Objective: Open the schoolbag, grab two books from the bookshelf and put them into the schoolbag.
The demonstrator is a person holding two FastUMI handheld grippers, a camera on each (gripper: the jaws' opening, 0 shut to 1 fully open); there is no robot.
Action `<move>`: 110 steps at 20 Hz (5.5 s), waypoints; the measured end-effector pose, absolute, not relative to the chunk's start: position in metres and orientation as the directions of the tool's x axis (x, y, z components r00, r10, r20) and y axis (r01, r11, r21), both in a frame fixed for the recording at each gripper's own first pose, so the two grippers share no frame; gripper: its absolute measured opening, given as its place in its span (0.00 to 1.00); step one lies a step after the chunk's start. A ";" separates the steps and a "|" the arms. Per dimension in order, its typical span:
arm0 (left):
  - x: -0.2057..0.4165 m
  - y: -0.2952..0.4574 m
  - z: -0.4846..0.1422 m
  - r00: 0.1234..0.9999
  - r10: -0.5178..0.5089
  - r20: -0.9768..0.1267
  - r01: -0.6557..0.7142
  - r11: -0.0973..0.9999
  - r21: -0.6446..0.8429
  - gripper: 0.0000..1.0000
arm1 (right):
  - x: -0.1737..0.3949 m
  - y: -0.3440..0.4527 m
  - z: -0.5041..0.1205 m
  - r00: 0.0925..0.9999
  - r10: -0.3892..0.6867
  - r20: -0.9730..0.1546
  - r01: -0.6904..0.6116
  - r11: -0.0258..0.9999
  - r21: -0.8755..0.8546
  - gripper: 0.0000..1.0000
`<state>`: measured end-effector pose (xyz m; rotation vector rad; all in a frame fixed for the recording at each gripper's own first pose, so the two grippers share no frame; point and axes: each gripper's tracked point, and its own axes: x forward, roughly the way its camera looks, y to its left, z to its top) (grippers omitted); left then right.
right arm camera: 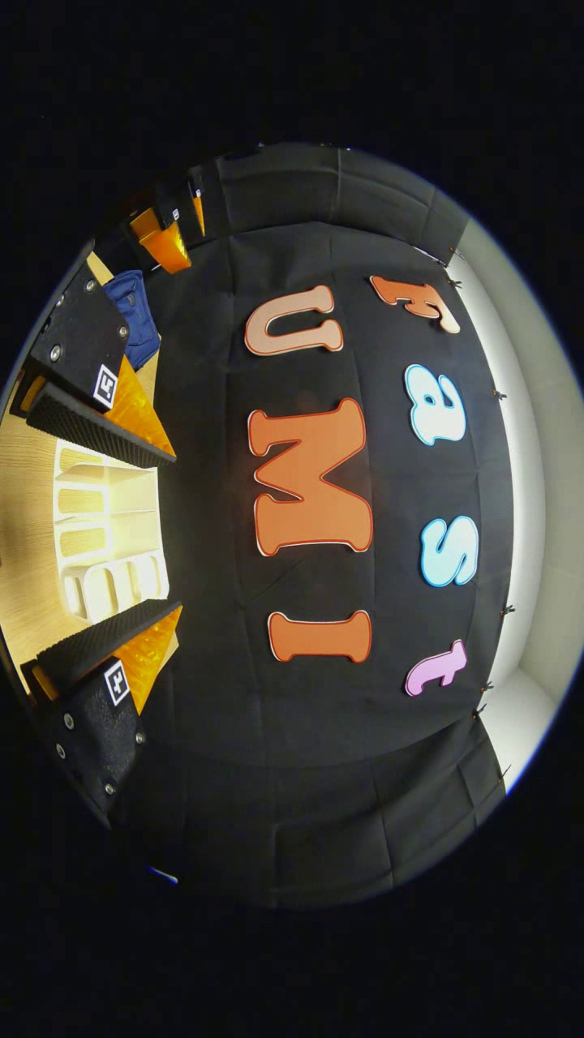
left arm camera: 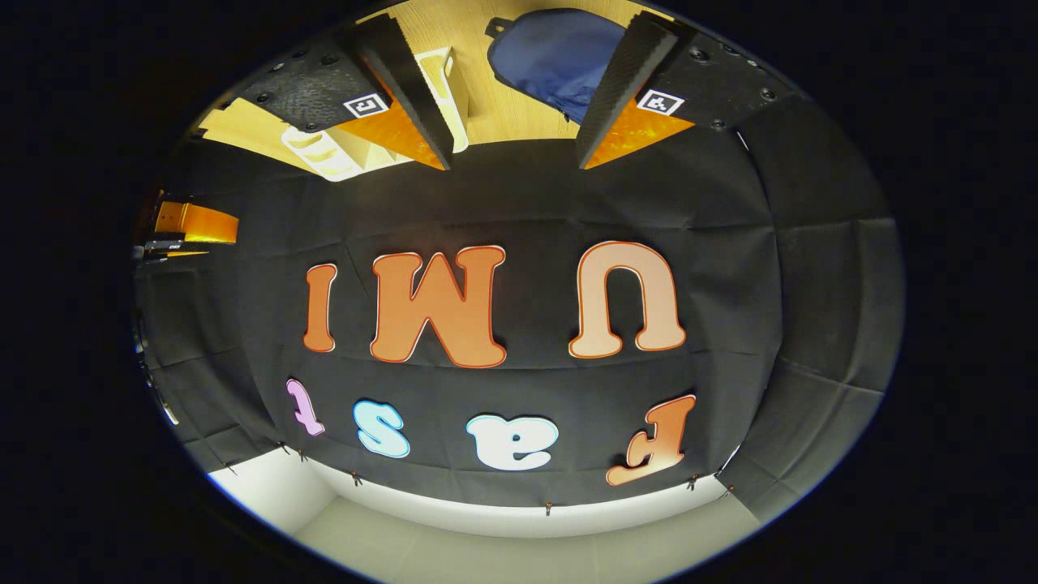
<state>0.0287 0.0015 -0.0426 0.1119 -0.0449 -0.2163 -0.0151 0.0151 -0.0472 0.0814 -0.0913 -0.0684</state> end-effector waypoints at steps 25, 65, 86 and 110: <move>0.020 0.004 -0.036 0.995 -0.081 0.053 0.075 0.992 0.105 0.95 | 0.004 -0.006 -0.034 0.993 -0.005 0.114 -0.005 0.996 0.085 0.97; 0.004 -0.013 -0.030 0.992 -0.110 0.057 0.101 0.984 0.148 0.99 | -0.021 -0.018 -0.035 0.993 -0.032 0.117 0.025 0.998 0.061 1.00; 0.001 -0.020 -0.032 0.991 -0.126 0.049 0.119 0.984 0.133 0.99 | -0.031 -0.028 -0.038 0.992 -0.055 0.115 0.048 0.997 0.062 0.96; -0.003 -0.024 -0.025 0.990 -0.130 0.061 0.121 0.982 0.142 0.95 | -0.034 -0.031 -0.031 0.990 -0.054 0.129 0.046 0.997 0.067 0.96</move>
